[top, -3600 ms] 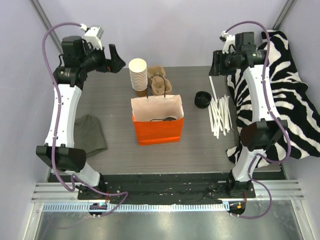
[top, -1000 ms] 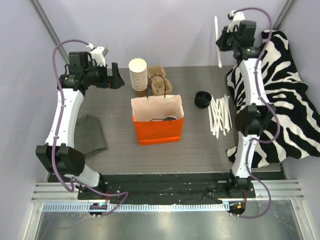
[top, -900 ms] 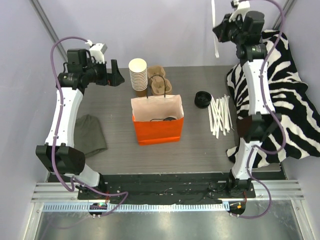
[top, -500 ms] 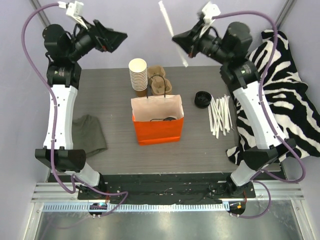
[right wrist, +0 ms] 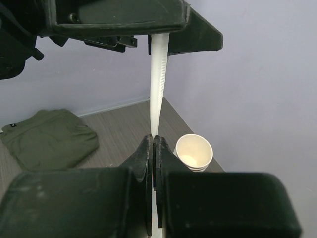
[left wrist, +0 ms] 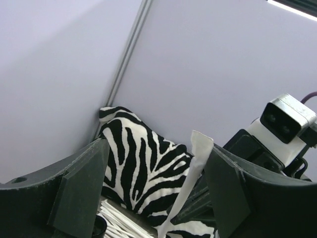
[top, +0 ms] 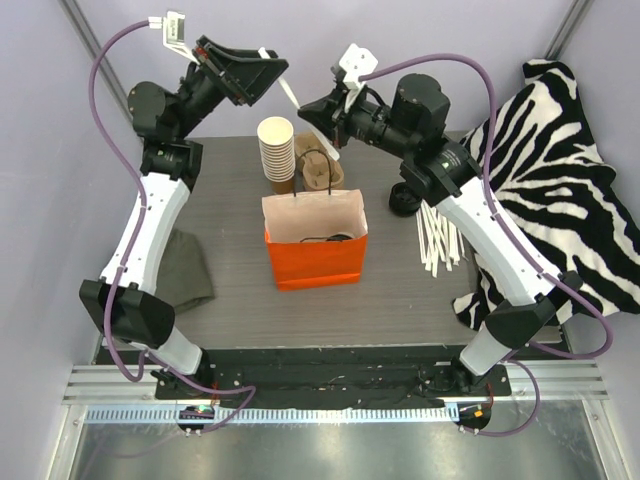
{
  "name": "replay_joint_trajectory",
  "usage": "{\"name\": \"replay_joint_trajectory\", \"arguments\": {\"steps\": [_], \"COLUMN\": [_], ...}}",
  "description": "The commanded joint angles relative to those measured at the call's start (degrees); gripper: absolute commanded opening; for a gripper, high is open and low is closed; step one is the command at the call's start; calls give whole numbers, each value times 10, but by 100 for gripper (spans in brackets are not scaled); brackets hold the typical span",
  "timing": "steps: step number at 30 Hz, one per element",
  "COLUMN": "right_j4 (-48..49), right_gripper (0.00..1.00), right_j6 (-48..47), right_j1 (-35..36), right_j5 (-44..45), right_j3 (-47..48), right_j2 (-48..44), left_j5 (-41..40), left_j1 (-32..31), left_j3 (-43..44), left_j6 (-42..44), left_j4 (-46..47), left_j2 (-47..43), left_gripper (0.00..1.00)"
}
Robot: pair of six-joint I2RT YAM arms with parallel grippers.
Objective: Pack the takeout coffee
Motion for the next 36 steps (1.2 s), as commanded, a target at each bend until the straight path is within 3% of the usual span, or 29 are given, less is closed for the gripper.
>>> {"name": "replay_joint_trajectory", "arguments": {"steps": [1, 6, 9, 10, 11, 12, 13, 14, 16, 17, 20, 26, 28, 32, 36], "right_j4": [42, 47, 44, 42, 42, 40, 35, 28, 15, 13, 4, -45, -46, -61, -82], "right_gripper": [1, 1, 1, 3, 7, 21, 30, 50, 69, 84, 96, 100, 100, 100, 100], "right_j6": [-11, -6, -3, 1, 11, 22, 30, 32, 33, 30, 20, -31, -41, 27, 67], "right_j1": [10, 19, 23, 23, 23, 23, 23, 23, 23, 22, 22, 23, 21, -21, -59], "right_j5": [31, 33, 34, 37, 42, 52, 61, 65, 81, 88, 116, 176, 233, 261, 258], "right_j3": [-2, -1, 3, 3, 3, 6, 9, 12, 7, 2, -29, -61, -90, -96, -94], "right_j2": [-25, -20, -17, -15, -15, -15, -16, -18, -33, -40, -72, -115, -131, -132, -131], "left_j5": [-27, -16, -9, -9, -9, -9, -4, 1, 39, 52, 95, 157, 158, 118, 90], "left_j1": [1, -4, -3, -3, -3, -4, -4, -4, -3, -2, -1, -8, -21, -62, -89], "left_j3": [-13, -20, -20, -21, -19, -16, -13, -6, -2, 7, 18, -2, -5, 11, -25], "left_j6": [-9, -10, -5, -2, 4, 21, 35, 50, 92, 108, 186, 321, 375, 501, 582], "left_j4": [46, 43, 32, 25, 16, -14, -31, -51, -98, -123, -249, -379, -421, -561, -593], "left_j2": [-33, -35, -40, -42, -48, -51, -55, -62, -72, -75, -100, -141, -147, -139, -146], "left_gripper": [76, 57, 31, 10, 3, 0, 0, 0, 0, 0, 0, 0, 0, 0, 0]}}
